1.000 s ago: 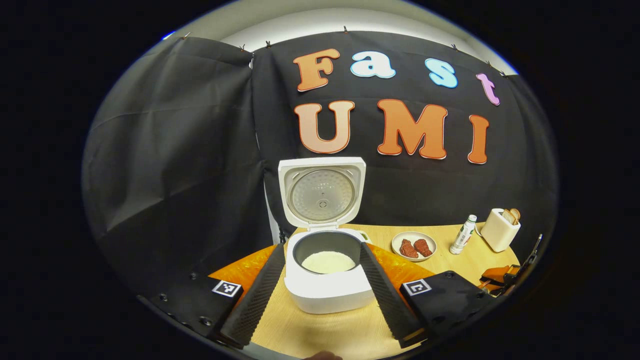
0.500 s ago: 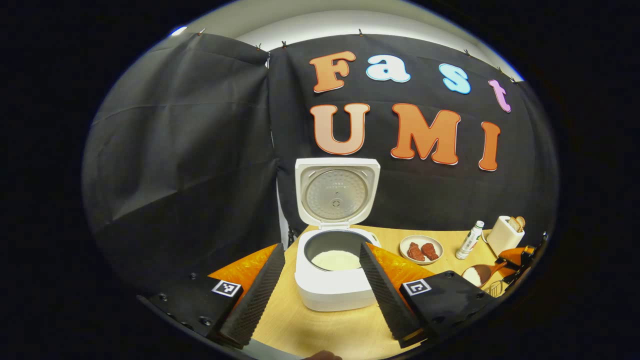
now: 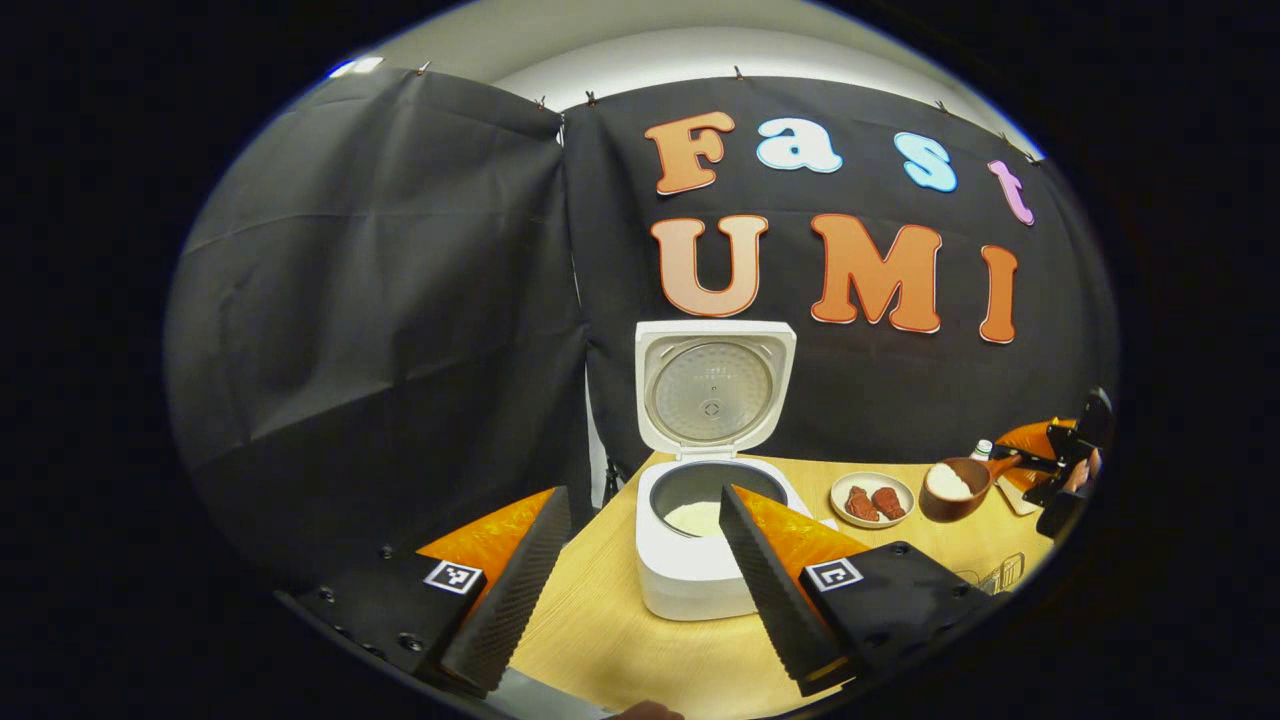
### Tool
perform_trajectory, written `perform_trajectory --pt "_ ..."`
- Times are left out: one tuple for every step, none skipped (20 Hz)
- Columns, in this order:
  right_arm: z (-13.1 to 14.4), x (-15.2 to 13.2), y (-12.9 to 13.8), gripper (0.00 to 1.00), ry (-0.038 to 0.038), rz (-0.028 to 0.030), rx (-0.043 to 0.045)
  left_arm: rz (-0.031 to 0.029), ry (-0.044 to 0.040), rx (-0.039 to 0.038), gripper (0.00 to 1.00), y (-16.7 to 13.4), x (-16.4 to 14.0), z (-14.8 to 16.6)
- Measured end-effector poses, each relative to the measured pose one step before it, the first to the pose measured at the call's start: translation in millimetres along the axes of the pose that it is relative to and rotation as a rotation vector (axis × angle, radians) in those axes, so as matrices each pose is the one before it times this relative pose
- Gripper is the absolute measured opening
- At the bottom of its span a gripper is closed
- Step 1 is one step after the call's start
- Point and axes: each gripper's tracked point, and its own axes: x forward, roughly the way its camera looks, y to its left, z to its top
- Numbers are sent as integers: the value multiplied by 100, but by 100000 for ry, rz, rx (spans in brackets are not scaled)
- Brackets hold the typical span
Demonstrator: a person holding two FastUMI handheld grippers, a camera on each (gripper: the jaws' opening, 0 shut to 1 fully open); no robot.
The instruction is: Close the left gripper, press the button to open the rice cooker; take a wooden spoon from the chopstick holder with the right hand, scoop a spoonful of rice and pour it into the rice cooker, then put the wooden spoon back into the chopstick holder.
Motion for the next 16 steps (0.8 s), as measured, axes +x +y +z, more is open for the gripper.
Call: perform_trajectory --pt "-473 869 754 13 633 524 -1163 704 -262 274 99 398 -143 -169" --pt "-536 863 752 13 745 481 -1016 842 -46 219 99 292 -179 -224" --pt "-467 1000 764 13 812 468 -893 400 226 -143 99 365 -23 -227" --pt "-629 860 752 13 725 325 -870 242 226 -276 100 236 -299 -475" --pt "-506 891 632 13 773 291 -1169 285 287 -537 99 225 -2 -173" --pt "-687 776 711 13 592 297 -1243 240 379 -443 99 -424 744 -264" --pt "-489 987 689 13 262 299 -1670 355 162 -509 99 164 11 -152" --pt "-605 847 800 13 291 376 -1948 -60 295 -489 99 97 -14 -296" --pt "-435 1014 768 13 109 -66 -2194 229 172 -175 99 199 19 -216" --pt "-466 1053 899 13 15 -232 -3079 383 417 89 99 310 -113 -373" --pt "-372 1002 757 13 -30 -424 -3660 360 352 -51 99 262 168 -151" --pt "-561 904 636 13 -278 -235 -3818 527 356 -185 99 457 77 -200" --pt "-362 1001 739 13 -398 39 -3918 401 434 -366 99 299 107 -139" --pt "-525 983 615 13 -125 -317 -3680 794 323 -389 99 473 97 -288" --pt "-476 1014 392 13 -131 -889 -3638 768 519 -479 99 466 234 -189" --pt "-751 830 346 13 283 -960 -3651 1011 485 -608 99 703 182 -280"
